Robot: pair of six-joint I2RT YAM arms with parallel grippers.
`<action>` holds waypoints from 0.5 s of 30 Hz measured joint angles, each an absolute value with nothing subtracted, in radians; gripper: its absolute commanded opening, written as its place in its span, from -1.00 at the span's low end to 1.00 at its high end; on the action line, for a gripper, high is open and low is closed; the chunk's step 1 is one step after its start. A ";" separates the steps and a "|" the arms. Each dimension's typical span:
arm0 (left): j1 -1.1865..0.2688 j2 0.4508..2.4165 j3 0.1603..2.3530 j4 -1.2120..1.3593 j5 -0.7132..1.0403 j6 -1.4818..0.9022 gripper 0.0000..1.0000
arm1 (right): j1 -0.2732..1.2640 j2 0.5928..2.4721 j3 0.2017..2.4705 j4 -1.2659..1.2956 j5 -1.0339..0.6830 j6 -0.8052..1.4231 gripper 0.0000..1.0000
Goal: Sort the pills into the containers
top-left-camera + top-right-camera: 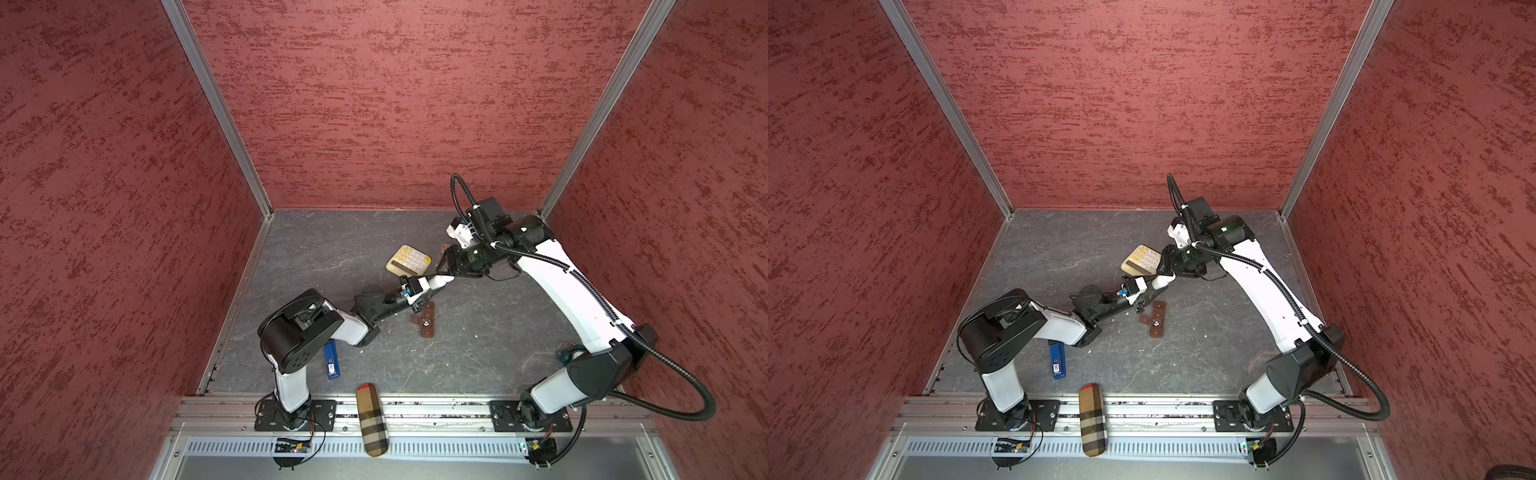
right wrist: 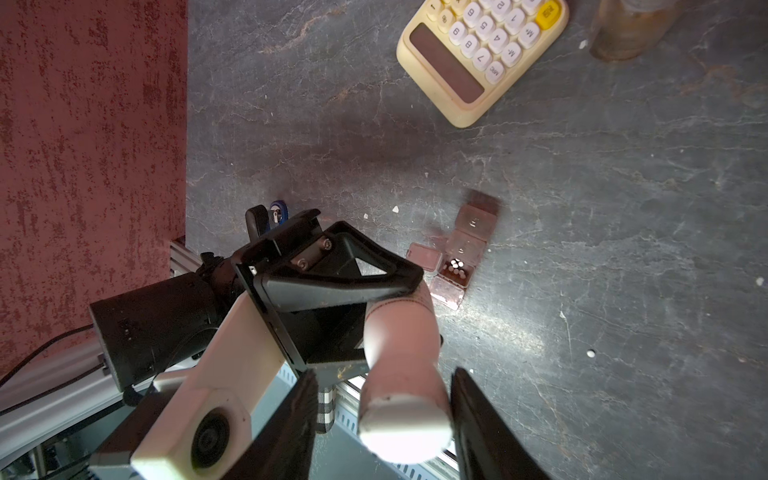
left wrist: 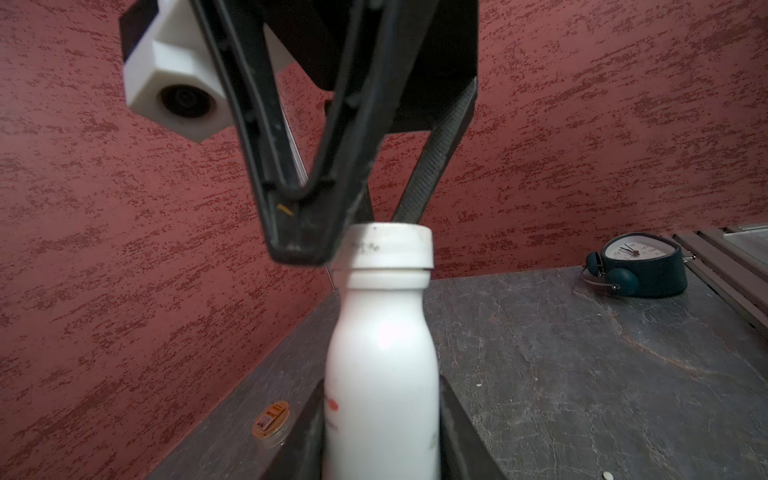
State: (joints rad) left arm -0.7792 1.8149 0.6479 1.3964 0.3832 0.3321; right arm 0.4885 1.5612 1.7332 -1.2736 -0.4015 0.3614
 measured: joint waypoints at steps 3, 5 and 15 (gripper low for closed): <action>-0.773 1.815 0.658 1.398 0.384 0.327 -1.00 | 0.489 1.556 1.730 -1.274 -0.408 0.362 -0.04; -0.769 1.818 0.664 1.402 0.385 0.326 -1.00 | 0.489 1.550 1.730 -1.275 -0.411 0.362 -0.05; -0.762 1.821 0.664 1.412 0.388 0.322 -1.00 | 0.496 1.505 1.740 -1.300 -0.366 0.367 0.20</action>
